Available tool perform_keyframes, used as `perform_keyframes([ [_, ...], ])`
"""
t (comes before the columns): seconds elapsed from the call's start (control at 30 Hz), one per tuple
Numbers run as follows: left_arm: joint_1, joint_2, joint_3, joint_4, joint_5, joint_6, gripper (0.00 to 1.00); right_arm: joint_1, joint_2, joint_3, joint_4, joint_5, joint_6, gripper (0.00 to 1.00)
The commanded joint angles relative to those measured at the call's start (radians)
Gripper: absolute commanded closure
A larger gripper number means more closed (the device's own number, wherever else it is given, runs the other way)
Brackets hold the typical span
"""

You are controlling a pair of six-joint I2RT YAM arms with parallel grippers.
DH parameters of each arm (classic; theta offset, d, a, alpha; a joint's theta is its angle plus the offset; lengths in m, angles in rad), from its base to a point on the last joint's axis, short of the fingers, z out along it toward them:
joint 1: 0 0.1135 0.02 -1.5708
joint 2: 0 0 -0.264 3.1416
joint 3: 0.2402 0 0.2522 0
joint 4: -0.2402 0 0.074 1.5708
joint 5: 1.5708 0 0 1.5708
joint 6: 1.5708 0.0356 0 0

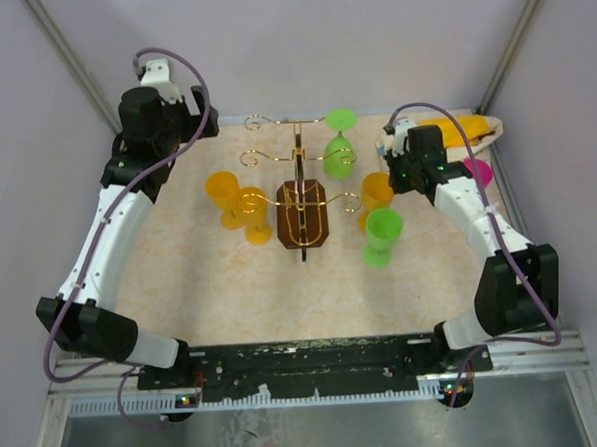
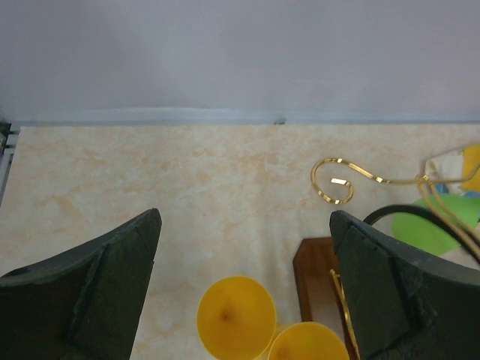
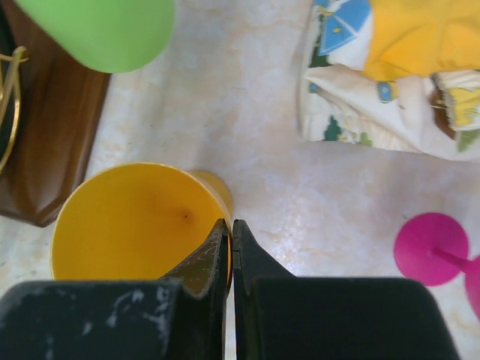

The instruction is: Place the wine glass upside down on the wine glass rack

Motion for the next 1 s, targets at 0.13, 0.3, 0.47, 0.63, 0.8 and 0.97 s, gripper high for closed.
perform_keyframes([
  [0.13,0.009,0.124,0.325,-0.266,0.023,-0.190,0.01,0.006,-0.071,0.182,0.117,0.351,-0.023,1.00],
  [0.3,0.014,0.165,0.404,-0.339,0.136,-0.269,0.01,0.007,-0.126,0.206,0.315,0.449,-0.116,1.00],
  [0.47,0.016,0.130,0.346,-0.274,0.225,-0.366,0.03,0.017,-0.198,0.149,0.621,0.405,-0.181,1.00],
  [0.63,0.016,0.095,0.270,-0.195,0.313,-0.459,0.07,0.112,-0.208,0.089,0.943,0.354,-0.333,1.00],
  [0.8,0.016,0.042,0.181,-0.085,0.374,-0.519,0.05,0.239,-0.182,0.017,1.238,0.298,-0.434,1.00],
  [0.97,0.016,0.005,0.130,0.008,0.410,-0.617,0.05,0.404,-0.104,-0.033,1.517,0.311,-0.592,1.00],
])
